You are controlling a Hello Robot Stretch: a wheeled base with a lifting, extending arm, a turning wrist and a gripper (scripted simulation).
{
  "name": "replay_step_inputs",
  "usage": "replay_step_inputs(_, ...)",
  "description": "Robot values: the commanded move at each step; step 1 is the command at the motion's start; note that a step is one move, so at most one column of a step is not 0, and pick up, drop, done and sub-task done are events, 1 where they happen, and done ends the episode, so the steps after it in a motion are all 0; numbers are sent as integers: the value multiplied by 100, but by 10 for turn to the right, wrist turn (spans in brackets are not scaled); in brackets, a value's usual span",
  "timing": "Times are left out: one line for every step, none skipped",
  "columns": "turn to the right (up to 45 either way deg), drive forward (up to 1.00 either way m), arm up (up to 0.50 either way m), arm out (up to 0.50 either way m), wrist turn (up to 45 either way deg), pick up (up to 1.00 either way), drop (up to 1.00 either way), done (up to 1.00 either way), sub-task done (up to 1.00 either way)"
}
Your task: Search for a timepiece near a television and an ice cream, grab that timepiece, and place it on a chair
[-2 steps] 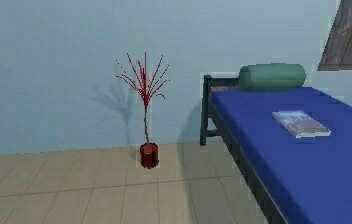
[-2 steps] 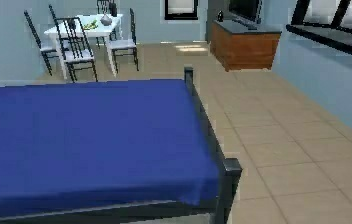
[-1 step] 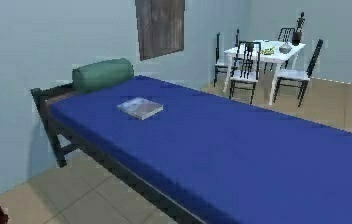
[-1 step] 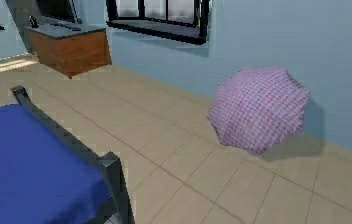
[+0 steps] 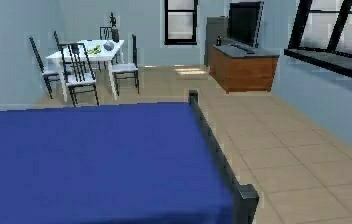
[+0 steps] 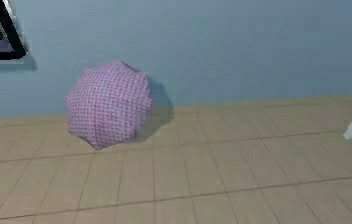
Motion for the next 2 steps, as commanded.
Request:
replay_step_inputs(450, 0, 0, 0, 0, 0, 0, 0, 0)
replay_step_inputs(210, 0, 0, 0, 0, 0, 0, 0, 0)
